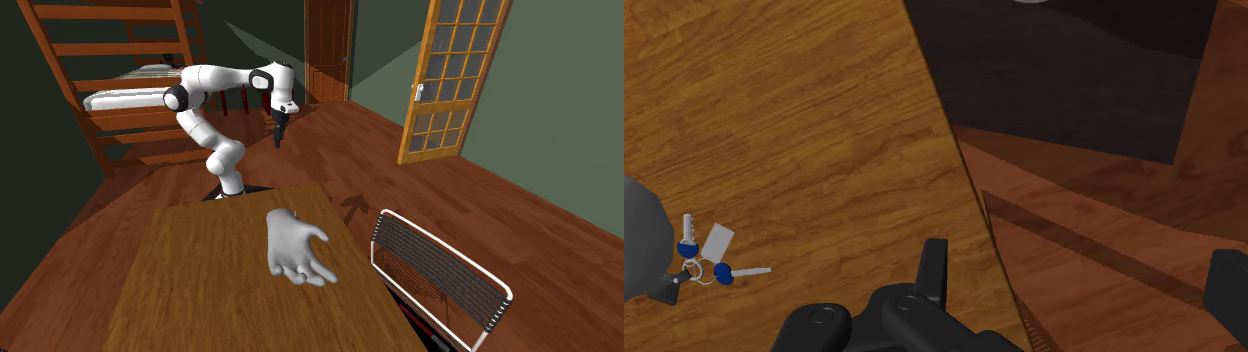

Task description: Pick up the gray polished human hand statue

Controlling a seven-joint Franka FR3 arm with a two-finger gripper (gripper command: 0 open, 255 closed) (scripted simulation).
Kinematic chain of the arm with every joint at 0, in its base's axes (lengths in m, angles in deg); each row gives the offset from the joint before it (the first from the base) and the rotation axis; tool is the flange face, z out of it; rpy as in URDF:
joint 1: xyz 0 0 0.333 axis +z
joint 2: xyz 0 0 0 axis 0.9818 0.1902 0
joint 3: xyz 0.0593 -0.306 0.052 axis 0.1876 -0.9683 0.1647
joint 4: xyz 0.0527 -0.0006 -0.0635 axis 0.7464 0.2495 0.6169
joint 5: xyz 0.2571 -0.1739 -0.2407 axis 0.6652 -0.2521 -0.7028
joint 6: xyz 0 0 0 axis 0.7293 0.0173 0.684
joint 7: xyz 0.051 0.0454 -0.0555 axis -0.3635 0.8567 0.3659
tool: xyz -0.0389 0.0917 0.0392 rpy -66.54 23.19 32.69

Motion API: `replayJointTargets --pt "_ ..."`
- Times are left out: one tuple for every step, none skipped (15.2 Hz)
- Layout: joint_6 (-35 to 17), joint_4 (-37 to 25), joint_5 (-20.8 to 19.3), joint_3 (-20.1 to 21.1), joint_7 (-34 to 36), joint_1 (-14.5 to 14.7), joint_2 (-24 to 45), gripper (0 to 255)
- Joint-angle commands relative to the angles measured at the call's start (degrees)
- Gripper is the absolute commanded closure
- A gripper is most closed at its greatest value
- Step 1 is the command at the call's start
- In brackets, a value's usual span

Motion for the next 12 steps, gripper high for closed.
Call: replayJointTargets --pt "0.0 0.0 0.0 0.0 0.0 0.0 0.0 0" --pt "-1.5 0.3 -0.9 -0.6 -0.6 -0.5 0.8 0" --pt "-3.0 0.5 -1.8 -1.2 -1.1 -0.9 1.7 0" --pt "-4.5 0.7 -2.6 -1.9 -1.6 -1.4 2.7 0" --pt "-6.0 0.8 -3.4 -2.5 -2.1 -1.9 3.7 0" --pt "-7.5 0.8 -4.2 -3.1 -2.6 -2.3 4.7 0" --pt "-9.0 0.8 -5.0 -3.7 -3.1 -2.8 5.8 0" --pt "-10.5 0.7 -5.7 -4.4 -3.5 -3.3 6.9 0" --pt "-11.9 0.5 -6.5 -5.0 -4.0 -3.7 8.1 0" --pt "-13.4 0.3 -7.1 -5.6 -4.4 -4.2 9.3 0" --pt "-14.8 0.0 -7.8 -6.2 -4.8 -4.6 10.6 0" --pt "-16.3 -0.3 -8.4 -6.8 -5.2 -5.0 11.9 0"
